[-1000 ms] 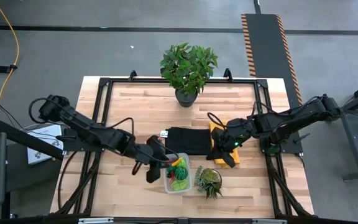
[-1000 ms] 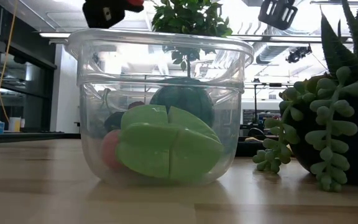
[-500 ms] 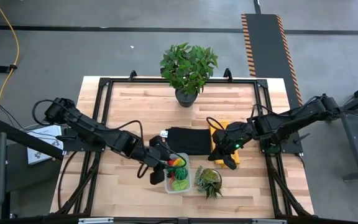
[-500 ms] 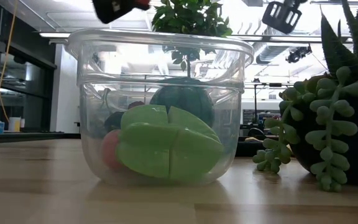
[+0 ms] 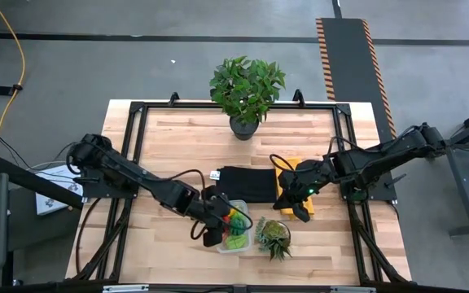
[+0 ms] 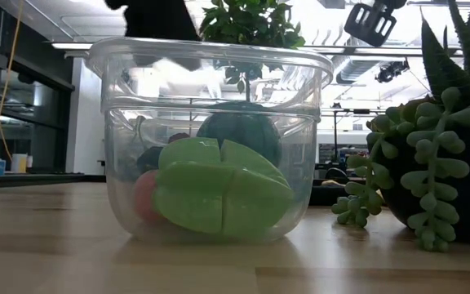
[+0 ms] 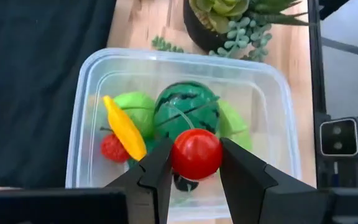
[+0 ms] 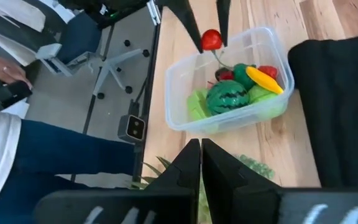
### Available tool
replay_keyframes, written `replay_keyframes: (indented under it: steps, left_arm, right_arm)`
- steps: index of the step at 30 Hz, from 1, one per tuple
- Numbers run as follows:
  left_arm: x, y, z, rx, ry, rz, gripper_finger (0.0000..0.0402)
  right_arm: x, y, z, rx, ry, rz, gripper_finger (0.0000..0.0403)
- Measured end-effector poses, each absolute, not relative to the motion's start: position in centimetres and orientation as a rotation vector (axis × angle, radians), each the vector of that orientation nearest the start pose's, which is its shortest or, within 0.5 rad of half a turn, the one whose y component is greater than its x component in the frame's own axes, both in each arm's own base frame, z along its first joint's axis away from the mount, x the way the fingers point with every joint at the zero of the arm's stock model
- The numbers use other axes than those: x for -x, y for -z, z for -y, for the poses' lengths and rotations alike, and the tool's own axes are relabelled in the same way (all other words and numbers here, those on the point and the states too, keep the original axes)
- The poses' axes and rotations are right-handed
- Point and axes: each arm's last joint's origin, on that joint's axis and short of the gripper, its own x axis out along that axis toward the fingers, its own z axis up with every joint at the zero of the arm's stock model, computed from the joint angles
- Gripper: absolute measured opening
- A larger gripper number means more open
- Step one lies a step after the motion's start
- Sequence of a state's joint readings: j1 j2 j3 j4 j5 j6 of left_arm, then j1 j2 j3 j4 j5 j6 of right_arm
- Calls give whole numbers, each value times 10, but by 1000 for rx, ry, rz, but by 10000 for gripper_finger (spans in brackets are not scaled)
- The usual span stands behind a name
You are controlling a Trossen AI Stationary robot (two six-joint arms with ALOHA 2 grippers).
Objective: Pick and placing Produce into tupperware
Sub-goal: Put the cherry into the bin, then return to Home Position
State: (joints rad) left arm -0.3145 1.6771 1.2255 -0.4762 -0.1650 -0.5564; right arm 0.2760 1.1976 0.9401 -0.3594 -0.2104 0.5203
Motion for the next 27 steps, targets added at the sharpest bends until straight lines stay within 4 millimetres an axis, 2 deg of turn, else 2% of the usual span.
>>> replay_keyframes:
  steps: [8,17,27]
  left_arm:
    - [-343,-218,106,279,-133,-953,104]
    - [-348,-217,108,289,-123,-920,107]
    - [-349,-218,108,296,-134,-899,178]
  right_arm:
    - [-243,-289,-75,-468,-299,-729,7]
    - [-243,-290,-75,-468,-301,-725,6]
    - [-243,-290,-75,-468,-300,-724,6]
